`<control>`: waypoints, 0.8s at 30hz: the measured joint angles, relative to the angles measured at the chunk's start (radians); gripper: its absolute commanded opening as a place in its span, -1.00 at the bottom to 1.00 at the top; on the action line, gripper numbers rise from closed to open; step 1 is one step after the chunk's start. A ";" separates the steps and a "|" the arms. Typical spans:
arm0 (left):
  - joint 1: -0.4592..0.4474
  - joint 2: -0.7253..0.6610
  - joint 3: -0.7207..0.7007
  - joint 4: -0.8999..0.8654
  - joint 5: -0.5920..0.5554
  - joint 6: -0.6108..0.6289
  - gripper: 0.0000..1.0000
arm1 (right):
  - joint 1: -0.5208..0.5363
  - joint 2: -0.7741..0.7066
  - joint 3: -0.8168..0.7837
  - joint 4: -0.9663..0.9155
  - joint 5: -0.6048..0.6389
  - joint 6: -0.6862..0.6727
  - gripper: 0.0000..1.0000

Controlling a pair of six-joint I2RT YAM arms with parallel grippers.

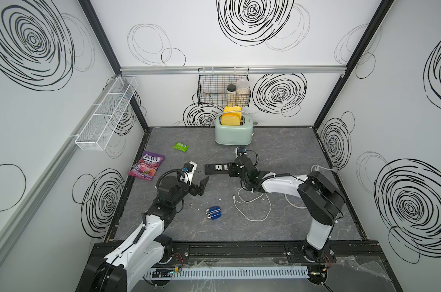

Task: Charge the electric shaver
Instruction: Insert the plug into the socket.

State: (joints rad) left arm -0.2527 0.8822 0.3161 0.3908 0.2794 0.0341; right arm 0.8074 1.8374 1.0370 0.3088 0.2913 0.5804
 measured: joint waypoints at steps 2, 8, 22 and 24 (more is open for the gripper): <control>0.001 0.000 0.000 0.000 -0.004 0.000 0.94 | 0.000 0.022 0.022 -0.011 0.016 -0.014 -1.00; 0.002 0.002 0.000 0.000 0.004 0.007 0.94 | -0.006 0.068 0.069 -0.019 0.030 -0.043 -1.00; 0.002 0.047 0.000 -0.021 0.039 0.030 0.94 | -0.006 0.117 0.145 -0.081 0.009 -0.050 -1.00; 0.002 0.051 0.000 -0.026 0.042 0.031 0.94 | -0.006 0.117 0.145 -0.082 0.010 -0.050 -1.00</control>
State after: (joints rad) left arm -0.2504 0.9333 0.3164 0.3649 0.3218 0.0647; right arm 0.8009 1.9545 1.1824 0.2268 0.3008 0.5301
